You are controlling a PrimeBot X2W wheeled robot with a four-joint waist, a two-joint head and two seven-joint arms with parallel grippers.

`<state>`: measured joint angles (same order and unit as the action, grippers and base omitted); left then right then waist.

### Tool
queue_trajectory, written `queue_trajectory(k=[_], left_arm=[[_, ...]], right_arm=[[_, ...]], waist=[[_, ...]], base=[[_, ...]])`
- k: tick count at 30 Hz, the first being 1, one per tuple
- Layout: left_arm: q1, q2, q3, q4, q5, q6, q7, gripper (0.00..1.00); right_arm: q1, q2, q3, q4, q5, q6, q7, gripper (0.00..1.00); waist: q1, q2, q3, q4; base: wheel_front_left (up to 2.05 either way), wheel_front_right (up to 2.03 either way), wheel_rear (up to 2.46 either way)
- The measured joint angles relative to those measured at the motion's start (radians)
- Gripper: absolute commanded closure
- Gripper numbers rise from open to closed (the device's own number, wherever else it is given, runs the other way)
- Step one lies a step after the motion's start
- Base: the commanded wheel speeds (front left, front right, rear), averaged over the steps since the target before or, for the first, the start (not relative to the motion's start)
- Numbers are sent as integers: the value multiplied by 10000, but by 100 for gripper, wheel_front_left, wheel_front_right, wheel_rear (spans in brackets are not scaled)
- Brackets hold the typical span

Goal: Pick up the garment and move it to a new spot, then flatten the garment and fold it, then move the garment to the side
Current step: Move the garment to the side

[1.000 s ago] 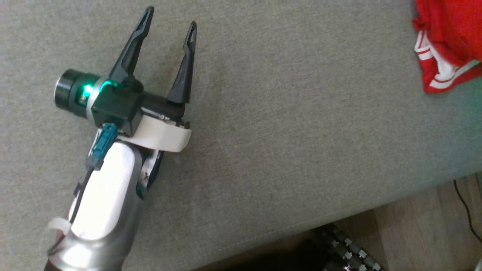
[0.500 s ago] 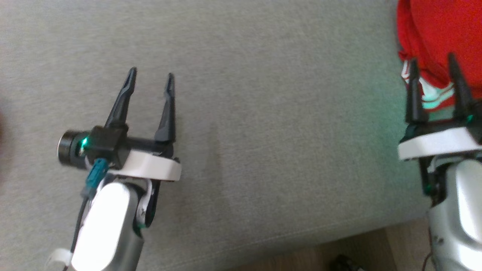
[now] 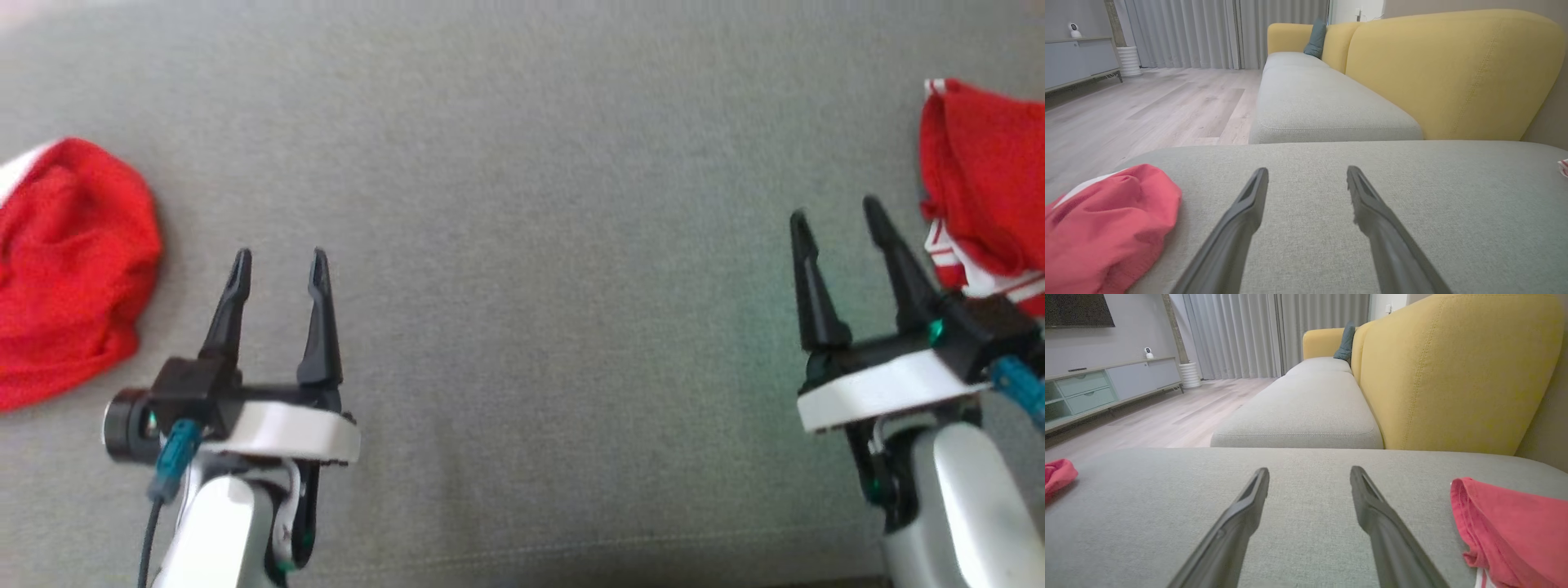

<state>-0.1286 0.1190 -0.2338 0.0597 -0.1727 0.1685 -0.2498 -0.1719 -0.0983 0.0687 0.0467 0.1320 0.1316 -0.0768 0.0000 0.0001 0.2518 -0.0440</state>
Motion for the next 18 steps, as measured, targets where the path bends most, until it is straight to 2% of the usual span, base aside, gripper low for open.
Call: queue_trajectory(k=[7, 18], left_arm=[[625, 4, 151, 12, -71, 2, 0, 0], [1223, 4, 150, 102, -69, 0, 0, 0]], right_arm=[[765, 146, 25, -167, 174, 0, 337, 0], [1688, 226, 27, -485, 268, 0, 763, 0]], waist=[[0, 0, -817, 219], [0, 0, -1613, 170]], base=[[0, 0, 0], [0, 0, 0]])
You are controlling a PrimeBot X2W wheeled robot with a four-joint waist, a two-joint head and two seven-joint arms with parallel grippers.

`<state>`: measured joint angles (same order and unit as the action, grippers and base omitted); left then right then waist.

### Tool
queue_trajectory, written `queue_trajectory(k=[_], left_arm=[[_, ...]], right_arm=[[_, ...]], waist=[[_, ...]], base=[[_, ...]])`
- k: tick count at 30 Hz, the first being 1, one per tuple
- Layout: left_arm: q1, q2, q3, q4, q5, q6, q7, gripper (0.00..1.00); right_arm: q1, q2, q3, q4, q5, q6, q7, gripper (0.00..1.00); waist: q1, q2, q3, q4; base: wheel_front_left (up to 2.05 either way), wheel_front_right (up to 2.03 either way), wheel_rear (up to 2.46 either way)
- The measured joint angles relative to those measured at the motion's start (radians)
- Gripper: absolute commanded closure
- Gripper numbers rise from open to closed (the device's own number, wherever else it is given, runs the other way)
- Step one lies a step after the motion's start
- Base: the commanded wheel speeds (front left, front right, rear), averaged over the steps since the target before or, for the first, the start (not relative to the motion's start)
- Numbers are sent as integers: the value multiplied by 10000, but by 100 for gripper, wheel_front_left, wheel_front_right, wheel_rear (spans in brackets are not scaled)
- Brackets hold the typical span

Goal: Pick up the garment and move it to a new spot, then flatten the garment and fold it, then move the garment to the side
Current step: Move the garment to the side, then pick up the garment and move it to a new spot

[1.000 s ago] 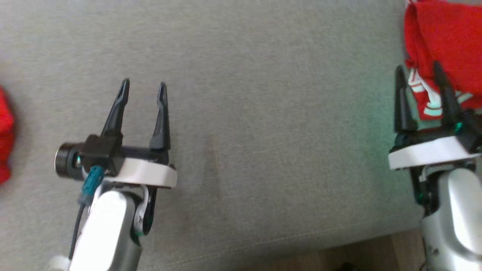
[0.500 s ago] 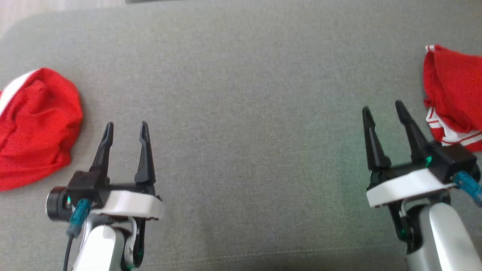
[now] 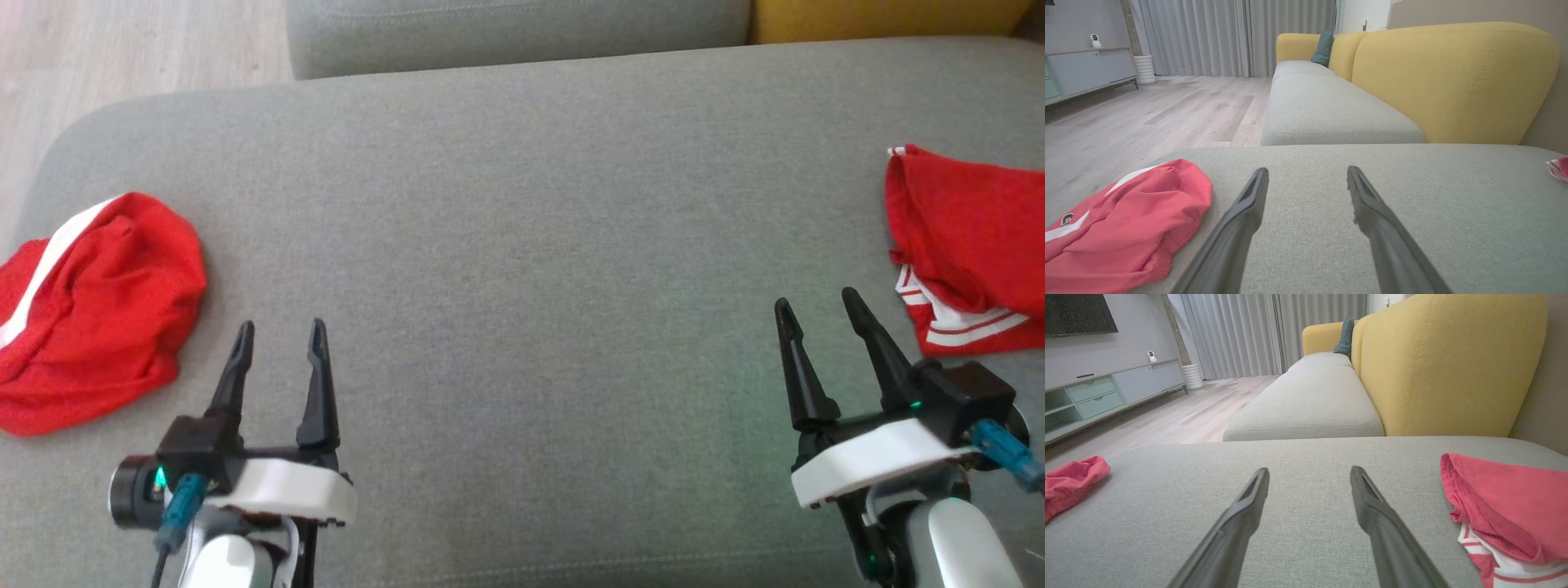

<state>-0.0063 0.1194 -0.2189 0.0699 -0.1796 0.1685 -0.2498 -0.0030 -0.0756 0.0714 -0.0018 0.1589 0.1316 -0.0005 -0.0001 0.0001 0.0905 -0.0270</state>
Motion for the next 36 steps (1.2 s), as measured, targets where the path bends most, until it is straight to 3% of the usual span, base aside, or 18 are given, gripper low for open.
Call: queue_trajectory(k=[25, 36], left_arm=[[37, 21, -35, 67, 2, 2, 0, 0], [-40, -56, 8, 71, -6, 59, 0, 0]], right_arm=[[126, 44, -144, -222, -2, 0, 115, 0], [149, 21, -284, -677, -109, 0, 464, 0]], waist=[[0, 0, 15, -89], [0, 0, -12, 874]], base=[[0, 0, 0], [0, 0, 0]])
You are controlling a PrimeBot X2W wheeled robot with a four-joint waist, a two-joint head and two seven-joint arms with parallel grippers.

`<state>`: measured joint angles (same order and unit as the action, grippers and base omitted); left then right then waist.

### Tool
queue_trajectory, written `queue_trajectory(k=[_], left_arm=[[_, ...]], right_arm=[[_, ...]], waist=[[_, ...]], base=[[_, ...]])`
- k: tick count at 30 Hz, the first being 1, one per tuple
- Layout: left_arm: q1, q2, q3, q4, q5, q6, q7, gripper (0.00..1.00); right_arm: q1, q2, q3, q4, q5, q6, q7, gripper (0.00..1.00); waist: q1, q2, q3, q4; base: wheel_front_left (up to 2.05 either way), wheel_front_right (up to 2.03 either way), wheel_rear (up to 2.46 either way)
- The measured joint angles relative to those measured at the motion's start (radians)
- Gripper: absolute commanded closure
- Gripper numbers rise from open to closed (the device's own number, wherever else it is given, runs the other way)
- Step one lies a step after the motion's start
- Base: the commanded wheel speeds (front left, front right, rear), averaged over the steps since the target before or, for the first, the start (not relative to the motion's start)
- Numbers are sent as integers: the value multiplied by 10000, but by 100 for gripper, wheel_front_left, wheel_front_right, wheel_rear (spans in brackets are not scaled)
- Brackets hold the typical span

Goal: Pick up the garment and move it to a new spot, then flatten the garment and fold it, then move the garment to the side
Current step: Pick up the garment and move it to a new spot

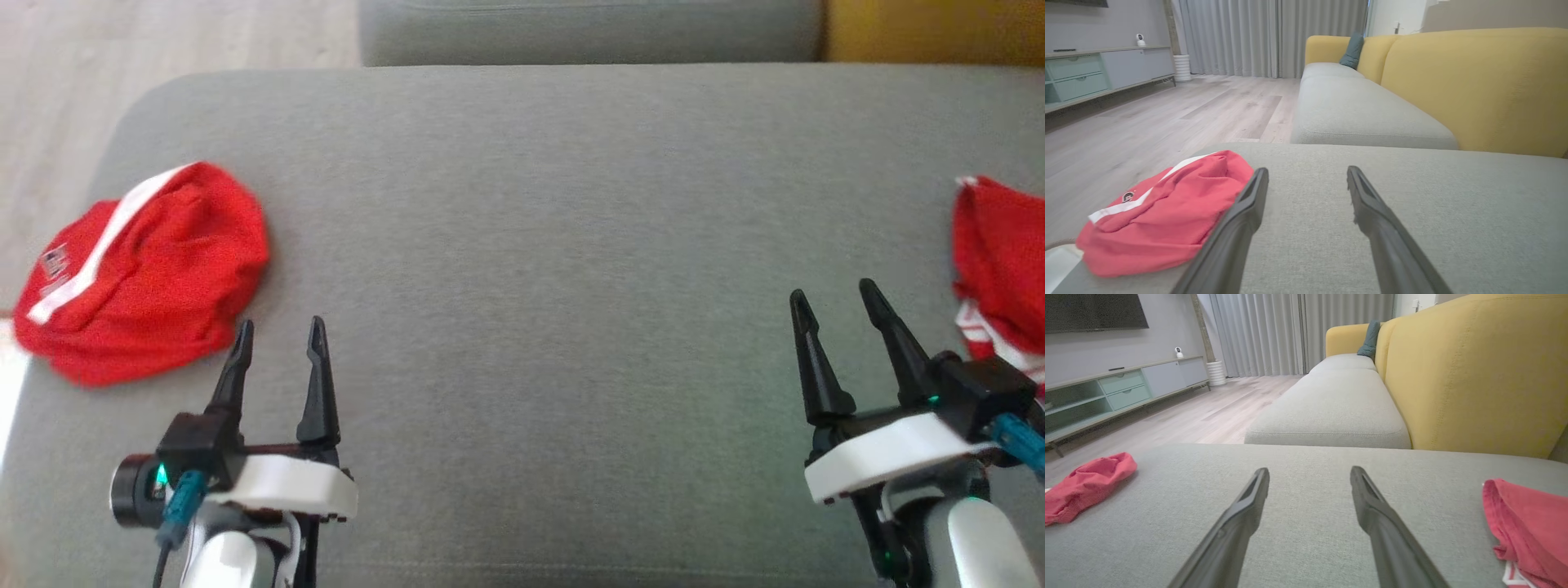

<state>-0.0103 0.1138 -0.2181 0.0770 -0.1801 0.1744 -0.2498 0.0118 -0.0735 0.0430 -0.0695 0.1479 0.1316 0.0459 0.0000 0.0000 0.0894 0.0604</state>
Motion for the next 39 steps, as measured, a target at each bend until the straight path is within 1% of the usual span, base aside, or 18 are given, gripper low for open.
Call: queue_trajectory(k=[6, 7, 10, 14, 18, 27, 31, 32, 39], left_arm=[[2, -117, 84, 17, 0, 21, 0, 0], [3, -174, 113, 19, 0, 23, 0, 0], [18, -198, 174, 15, 2, 27, 0, 0], [62, -207, 330, 15, 12, 23, 0, 0], [80, -211, 376, 15, 13, 13, 0, 0], [101, -245, 397, 6, 31, 2, 0, 0], [105, -249, 451, -42, 38, -6, 0, 0], [106, -249, 477, -48, 79, -77, 0, 0], [95, -307, 663, -138, 117, -75, 0, 0]], right_arm=[[10, -38, 42, -224, 0, 0, 251, 0], [13, -42, 69, -280, 0, 0, 305, 0], [21, -44, 123, -376, 0, 0, 355, 0], [41, -44, 173, -395, 0, 0, 466, 0], [177, -44, 205, -424, 0, 0, 531, 0], [242, -40, 221, -424, 0, 0, 556, 0], [242, -38, 224, -424, 2, 0, 556, 0], [242, -38, 224, -424, 2, 0, 556, 0], [225, -42, 234, -518, 2, 0, 575, 0]], waist=[[0, 0, -100, 918], [0, 0, -144, 1235], [0, 0, -227, 1694], [0, 0, -345, 2190], [0, 0, -443, 2520], [0, 0, -502, 2754], [0, 0, -465, 2753], [0, 0, -444, 2750], [0, 0, -141, 2705]], base=[[0, 0, 0], [0, 0, 0], [0, 0, 0], [0, 0, 0], [0, 0, 0], [0, 0, 0], [0, 0, 0], [0, 0, 0], [0, 0, 0]])
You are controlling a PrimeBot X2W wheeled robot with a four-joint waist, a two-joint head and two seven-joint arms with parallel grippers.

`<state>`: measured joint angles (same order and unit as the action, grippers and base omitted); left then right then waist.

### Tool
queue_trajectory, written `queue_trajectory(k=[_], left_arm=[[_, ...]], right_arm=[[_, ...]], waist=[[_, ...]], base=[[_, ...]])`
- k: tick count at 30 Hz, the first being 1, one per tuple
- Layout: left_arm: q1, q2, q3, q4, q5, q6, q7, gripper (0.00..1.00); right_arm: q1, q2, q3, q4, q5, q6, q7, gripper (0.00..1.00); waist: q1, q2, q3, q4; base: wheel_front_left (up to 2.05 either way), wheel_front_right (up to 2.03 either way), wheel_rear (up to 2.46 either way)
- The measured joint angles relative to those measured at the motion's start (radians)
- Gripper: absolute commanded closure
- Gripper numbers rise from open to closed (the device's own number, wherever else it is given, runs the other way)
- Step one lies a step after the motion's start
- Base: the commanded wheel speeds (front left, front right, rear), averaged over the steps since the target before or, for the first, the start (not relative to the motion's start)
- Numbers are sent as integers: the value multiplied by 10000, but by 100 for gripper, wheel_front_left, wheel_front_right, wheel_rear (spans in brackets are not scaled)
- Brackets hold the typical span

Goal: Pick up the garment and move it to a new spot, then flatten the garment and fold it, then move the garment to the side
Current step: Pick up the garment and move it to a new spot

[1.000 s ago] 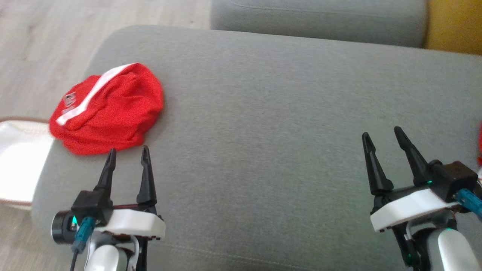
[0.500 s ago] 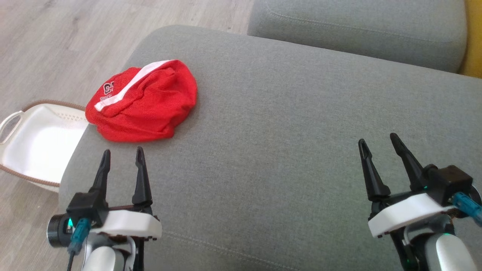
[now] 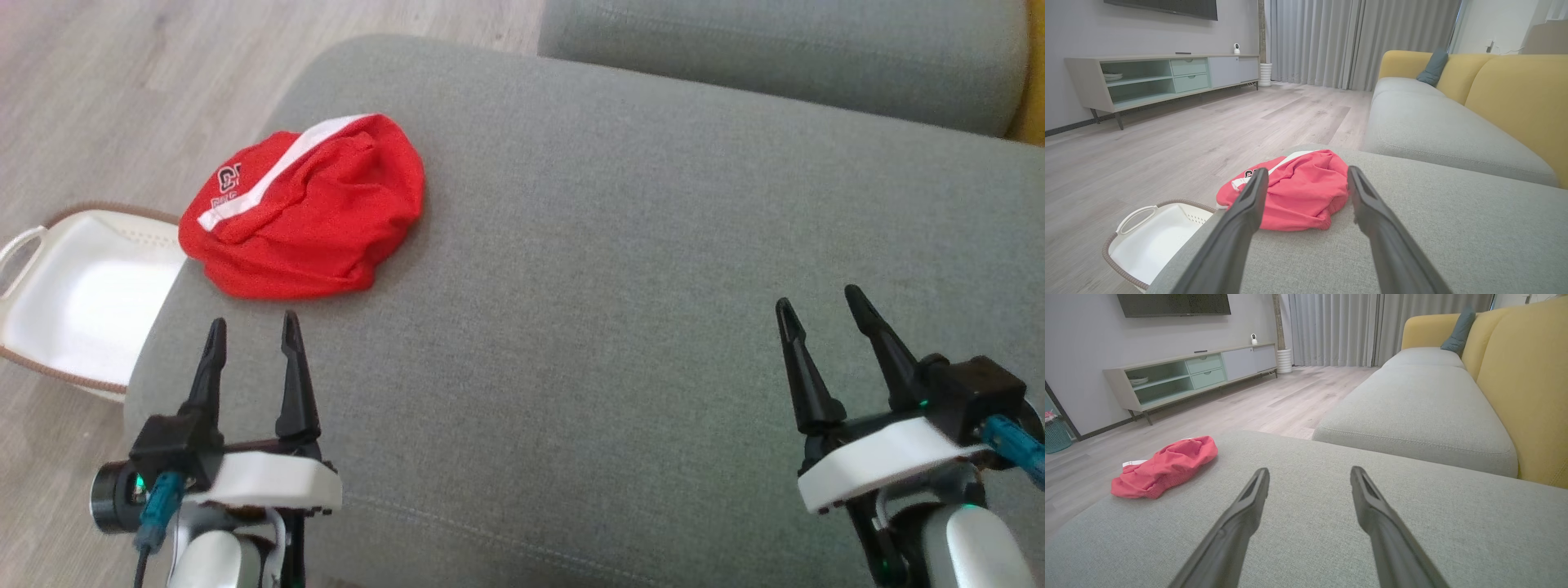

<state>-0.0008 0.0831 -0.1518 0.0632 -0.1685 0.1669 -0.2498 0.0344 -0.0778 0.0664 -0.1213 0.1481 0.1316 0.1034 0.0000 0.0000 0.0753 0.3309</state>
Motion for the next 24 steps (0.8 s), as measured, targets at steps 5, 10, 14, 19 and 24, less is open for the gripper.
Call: queue_trajectory(k=[5, 10, 14, 19, 24], left_arm=[[-184, -157, 33, -58, -2, 4, 0, 0], [-1345, -278, 107, 194, -123, -100, 0, 0], [-2607, -384, 305, 915, -508, -393, -73, 0], [-4354, -546, 616, 3160, -945, -719, -69, 0], [-5860, -537, 957, 5352, -984, -988, -69, 0]], right_arm=[[-70, -153, 19, -307, -2, 0, 190, 0], [-433, -420, 21, -731, -33, 0, 477, 0], [-894, -727, 36, -1104, -94, 0, 734, 0], [-1411, -1014, 219, -1427, -104, 0, 943, 0], [-1773, -1218, 364, -1492, -86, 0, 1154, 0]], waist=[[0, 0, 474, -35], [0, 0, 1208, -116], [0, 0, 1933, -229], [1, 0, 2928, -406], [2, -1, 3644, -552]], base=[[0, 0, 0], [0, 0, 0], [0, 0, 0], [0, 0, 0], [0, 0, 0]])
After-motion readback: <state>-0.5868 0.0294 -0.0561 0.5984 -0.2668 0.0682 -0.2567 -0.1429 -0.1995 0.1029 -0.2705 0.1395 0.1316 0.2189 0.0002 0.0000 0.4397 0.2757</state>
